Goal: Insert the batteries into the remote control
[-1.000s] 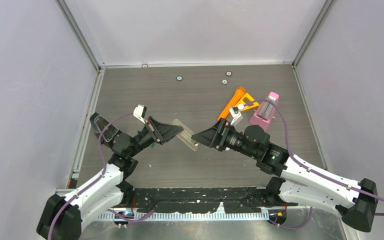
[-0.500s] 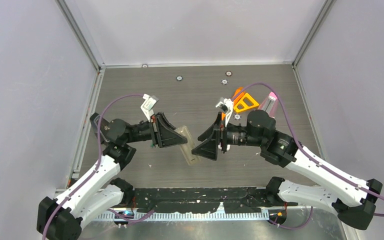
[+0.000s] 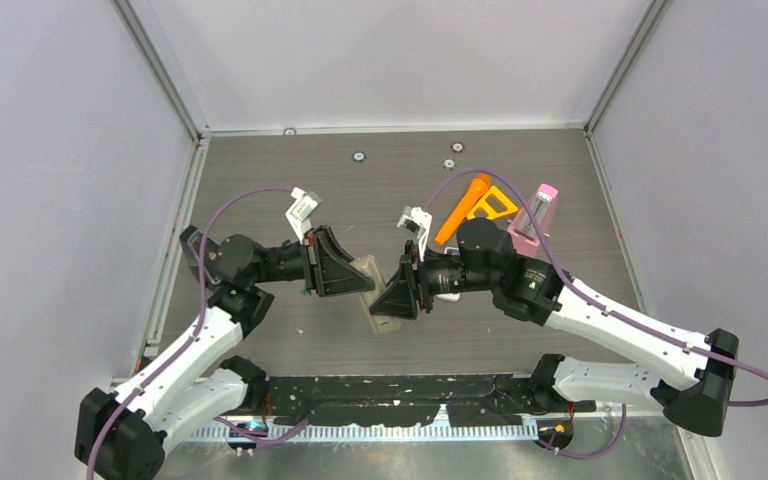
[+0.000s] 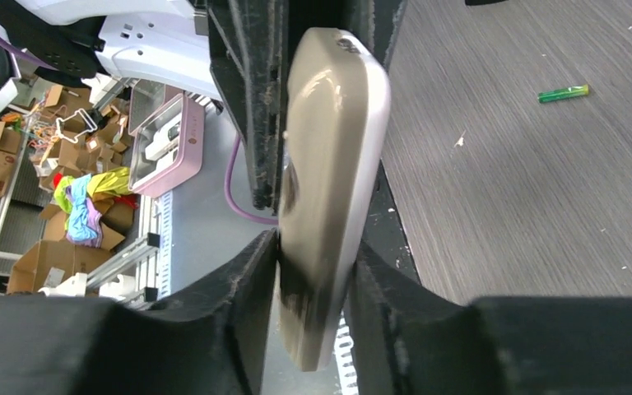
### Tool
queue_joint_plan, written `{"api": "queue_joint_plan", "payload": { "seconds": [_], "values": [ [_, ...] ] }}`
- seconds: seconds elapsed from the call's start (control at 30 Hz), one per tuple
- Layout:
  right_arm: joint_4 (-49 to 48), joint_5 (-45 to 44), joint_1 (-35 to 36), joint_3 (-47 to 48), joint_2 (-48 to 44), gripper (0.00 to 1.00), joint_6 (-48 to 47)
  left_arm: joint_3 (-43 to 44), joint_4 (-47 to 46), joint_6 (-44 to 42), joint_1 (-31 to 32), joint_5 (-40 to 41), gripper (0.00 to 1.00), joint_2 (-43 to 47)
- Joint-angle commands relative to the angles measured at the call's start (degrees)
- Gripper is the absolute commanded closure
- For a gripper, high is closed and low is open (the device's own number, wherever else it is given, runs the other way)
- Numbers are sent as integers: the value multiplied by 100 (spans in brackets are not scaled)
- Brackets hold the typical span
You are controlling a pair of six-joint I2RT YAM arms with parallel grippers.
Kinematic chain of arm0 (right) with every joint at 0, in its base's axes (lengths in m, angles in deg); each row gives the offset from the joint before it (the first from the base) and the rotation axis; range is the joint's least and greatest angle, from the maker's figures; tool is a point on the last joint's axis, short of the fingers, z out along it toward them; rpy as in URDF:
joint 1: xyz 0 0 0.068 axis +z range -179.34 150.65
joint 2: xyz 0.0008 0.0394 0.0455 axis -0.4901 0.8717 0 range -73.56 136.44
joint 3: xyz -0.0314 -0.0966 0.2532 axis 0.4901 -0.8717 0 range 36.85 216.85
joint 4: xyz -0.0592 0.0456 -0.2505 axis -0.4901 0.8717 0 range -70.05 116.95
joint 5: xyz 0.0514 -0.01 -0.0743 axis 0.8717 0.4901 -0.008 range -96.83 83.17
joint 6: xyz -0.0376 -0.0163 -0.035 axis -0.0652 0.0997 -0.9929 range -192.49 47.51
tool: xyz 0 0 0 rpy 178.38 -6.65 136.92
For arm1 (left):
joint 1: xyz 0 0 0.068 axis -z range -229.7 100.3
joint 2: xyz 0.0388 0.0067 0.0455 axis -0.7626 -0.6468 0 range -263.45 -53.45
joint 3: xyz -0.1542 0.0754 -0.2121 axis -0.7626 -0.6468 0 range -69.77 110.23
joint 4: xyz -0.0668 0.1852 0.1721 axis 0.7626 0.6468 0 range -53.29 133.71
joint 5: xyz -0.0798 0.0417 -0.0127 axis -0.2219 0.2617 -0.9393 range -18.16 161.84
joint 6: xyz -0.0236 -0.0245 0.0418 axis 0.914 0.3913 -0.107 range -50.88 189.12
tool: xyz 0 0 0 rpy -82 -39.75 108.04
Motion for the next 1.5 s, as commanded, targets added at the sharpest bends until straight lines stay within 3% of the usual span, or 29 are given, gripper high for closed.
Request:
{"api": "queue_joint_plan", "payload": {
  "seconds": [0.0,0.07,0.13,0.27,0.3,0.37,0.5,0.63,0.77,1.03,1.27,1.47],
  "values": [
    [-132,-201,30,336,45,68,-57,240,-134,-91,16,82,91,17],
    [-76,-328,30,356,56,77,-37,251,203,-316,16,243,77,54],
    [27,-513,35,383,34,82,-45,300,632,-594,8,431,57,98],
    [329,-976,33,488,15,86,-116,626,2337,-1461,-9,1129,19,197],
    [401,-1073,30,512,20,86,-141,737,2867,-1704,-28,1453,3,260],
    [685,-1458,5,619,86,87,-198,899,3843,-2149,-51,2404,0,462],
    [1507,-2452,-260,900,440,88,-242,1182,5694,-2512,-80,5162,0,1059],
    [2038,-3458,-779,1444,1291,87,-391,1257,6416,-2629,-80,6067,0,1555],
    [2374,-4748,-1185,2323,2951,87,-566,1266,6780,-2650,-85,6261,0,1883],
    [2944,-6230,-1479,4387,5493,87,-710,1227,7216,-2528,-80,6230,0,2265],
    [3647,-7140,-1542,5668,6822,88,-926,1111,7329,-2441,-82,6231,0,2353],
    [3758,-7095,-1597,6127,7323,87,-1035,1125,7385,-2454,-81,6178,1,2203]
  ]
}}
